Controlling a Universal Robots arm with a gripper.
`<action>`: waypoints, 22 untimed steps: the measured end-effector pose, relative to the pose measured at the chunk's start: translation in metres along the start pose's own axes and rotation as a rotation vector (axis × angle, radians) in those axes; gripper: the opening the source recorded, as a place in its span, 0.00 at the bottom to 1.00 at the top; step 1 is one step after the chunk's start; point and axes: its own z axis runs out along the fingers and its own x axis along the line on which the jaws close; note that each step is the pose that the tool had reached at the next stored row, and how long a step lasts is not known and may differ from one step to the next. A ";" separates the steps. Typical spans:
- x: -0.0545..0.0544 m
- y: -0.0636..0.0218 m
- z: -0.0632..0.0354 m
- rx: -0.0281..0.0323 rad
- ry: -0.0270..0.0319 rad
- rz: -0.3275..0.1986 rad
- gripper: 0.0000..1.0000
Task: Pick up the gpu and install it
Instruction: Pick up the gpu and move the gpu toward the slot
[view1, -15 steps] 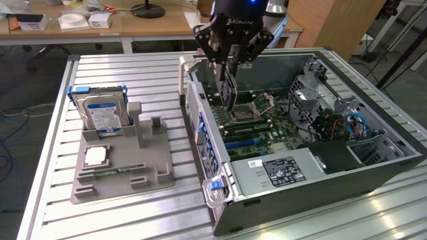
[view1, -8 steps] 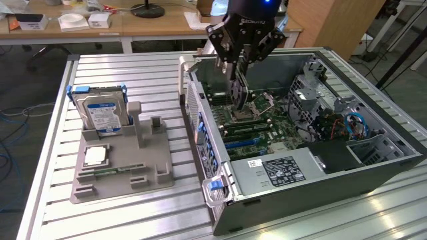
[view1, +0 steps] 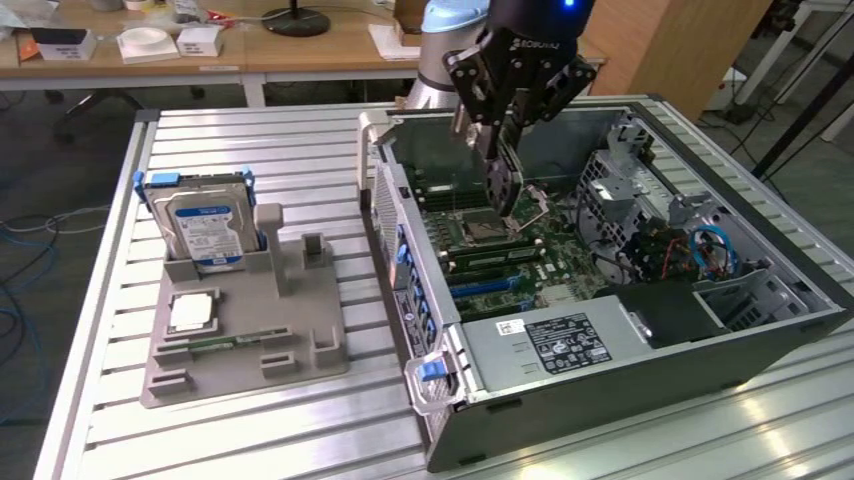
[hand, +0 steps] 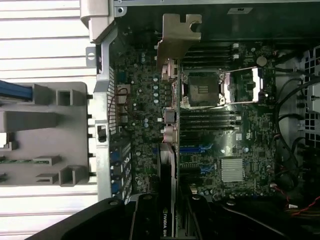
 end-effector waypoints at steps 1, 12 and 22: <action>-0.003 0.0002 0.0000 0.0000 0.0000 0.000 0.26; -0.037 0.0021 0.0001 -0.0001 0.0002 -0.004 0.26; -0.062 0.0036 0.0002 -0.0001 0.0003 -0.008 0.26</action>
